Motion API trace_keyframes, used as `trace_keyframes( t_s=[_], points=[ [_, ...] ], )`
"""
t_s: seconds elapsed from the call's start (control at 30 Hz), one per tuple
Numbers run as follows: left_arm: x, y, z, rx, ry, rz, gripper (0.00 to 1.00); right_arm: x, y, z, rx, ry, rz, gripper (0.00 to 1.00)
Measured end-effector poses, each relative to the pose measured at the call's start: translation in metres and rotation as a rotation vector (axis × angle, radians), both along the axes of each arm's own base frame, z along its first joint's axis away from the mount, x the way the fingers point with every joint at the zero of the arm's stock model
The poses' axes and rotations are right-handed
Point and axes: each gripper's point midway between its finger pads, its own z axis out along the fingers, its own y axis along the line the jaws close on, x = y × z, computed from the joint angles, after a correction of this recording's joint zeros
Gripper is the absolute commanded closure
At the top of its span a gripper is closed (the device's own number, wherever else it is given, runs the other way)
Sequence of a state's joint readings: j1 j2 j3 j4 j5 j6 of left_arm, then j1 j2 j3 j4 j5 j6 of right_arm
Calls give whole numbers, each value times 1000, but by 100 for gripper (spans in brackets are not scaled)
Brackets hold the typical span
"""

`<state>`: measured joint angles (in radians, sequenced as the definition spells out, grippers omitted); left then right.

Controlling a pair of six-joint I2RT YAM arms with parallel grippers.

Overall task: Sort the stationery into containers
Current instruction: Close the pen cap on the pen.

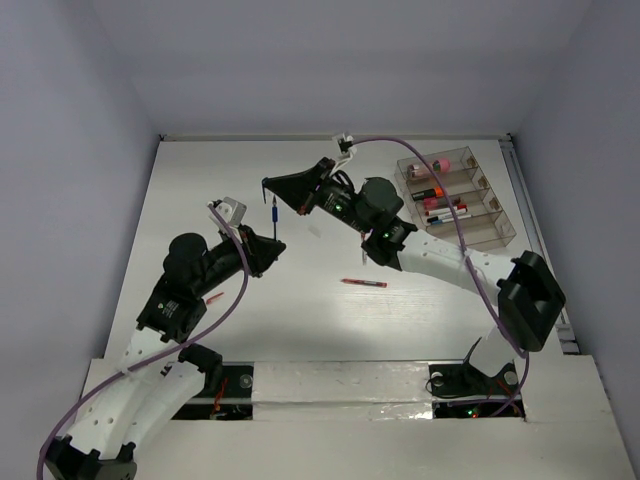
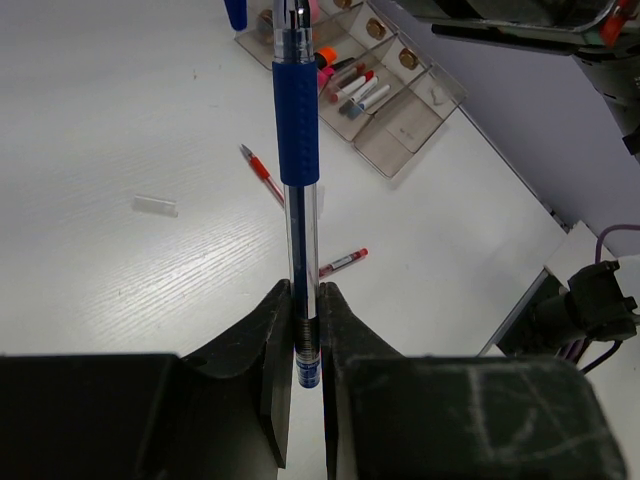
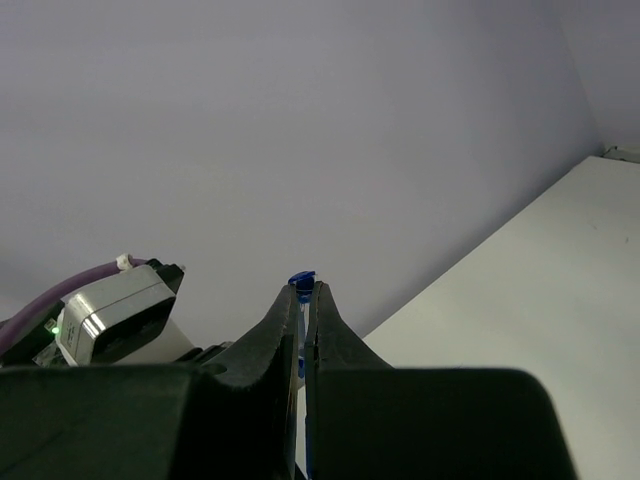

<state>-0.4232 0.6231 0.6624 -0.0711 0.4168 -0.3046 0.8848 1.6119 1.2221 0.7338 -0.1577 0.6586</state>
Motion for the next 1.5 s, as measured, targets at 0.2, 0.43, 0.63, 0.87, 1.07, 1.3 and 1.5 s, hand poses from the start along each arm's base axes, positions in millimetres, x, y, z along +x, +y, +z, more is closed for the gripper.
trace_keyframes(
  t_s=[0.2, 0.43, 0.63, 0.87, 1.07, 1.3, 1.5],
  points=[
    [-1, 1, 2, -3, -8, 2, 100, -1, -9, 11, 19, -14, -28, 100],
    [-1, 1, 2, -4, -9, 2, 100, -3, -14, 20, 36, -32, -38, 100],
    [-1, 1, 3, -4, -10, 3, 100, -3, -14, 20, 36, -31, -38, 100],
    [-2, 5, 8, -15, -24, 15, 100, -3, -13, 17, 32, -28, -38, 100],
    [-1, 5, 9, -23, -23, 15, 100, -3, -12, 12, 27, -16, -30, 100],
    [2, 5, 5, -22, -2, 21, 100, -2, -6, 3, 21, -7, -9, 100],
    [2, 5, 5, -23, -1, 19, 100, -4, -5, 5, 22, -12, -3, 100]
  ],
)
